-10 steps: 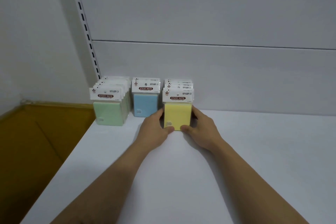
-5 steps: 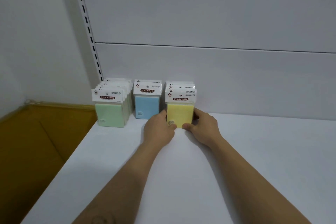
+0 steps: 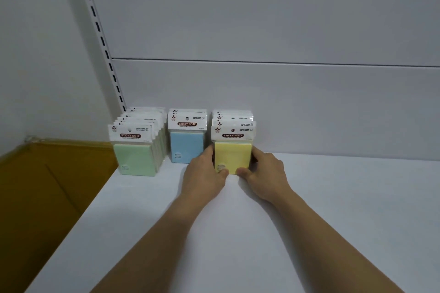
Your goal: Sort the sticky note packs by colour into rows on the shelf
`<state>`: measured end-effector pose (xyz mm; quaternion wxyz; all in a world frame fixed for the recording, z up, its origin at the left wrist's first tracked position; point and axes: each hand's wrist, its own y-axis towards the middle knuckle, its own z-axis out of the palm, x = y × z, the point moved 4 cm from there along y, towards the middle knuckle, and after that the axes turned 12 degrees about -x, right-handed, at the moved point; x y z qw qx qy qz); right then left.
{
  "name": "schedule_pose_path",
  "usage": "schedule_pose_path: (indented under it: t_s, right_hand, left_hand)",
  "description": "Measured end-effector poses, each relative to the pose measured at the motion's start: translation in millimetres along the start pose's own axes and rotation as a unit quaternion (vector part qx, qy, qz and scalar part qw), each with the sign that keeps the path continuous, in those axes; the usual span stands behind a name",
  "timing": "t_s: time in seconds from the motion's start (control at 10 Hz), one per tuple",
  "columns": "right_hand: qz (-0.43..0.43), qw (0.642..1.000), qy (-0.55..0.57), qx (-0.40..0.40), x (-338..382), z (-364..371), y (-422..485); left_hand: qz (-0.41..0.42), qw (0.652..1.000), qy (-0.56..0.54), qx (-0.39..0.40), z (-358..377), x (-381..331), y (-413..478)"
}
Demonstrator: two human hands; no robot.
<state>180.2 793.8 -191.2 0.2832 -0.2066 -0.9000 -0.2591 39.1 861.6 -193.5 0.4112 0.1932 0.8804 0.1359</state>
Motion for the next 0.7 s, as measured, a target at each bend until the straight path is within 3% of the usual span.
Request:
schedule_pose_path:
  t_s: [0.4,0.7]
  right_hand:
    - [0.024,0.996,0.089,-0.019,1,-4,-4]
    - [0.071,0.986,0.145,-0.051,-5,-5,-5]
  left_hand:
    - [-0.031,0.992,-0.112,-0.046,-13,2,-1]
    - [-0.028,0.987,-0.134,-0.089,-21,2,-4]
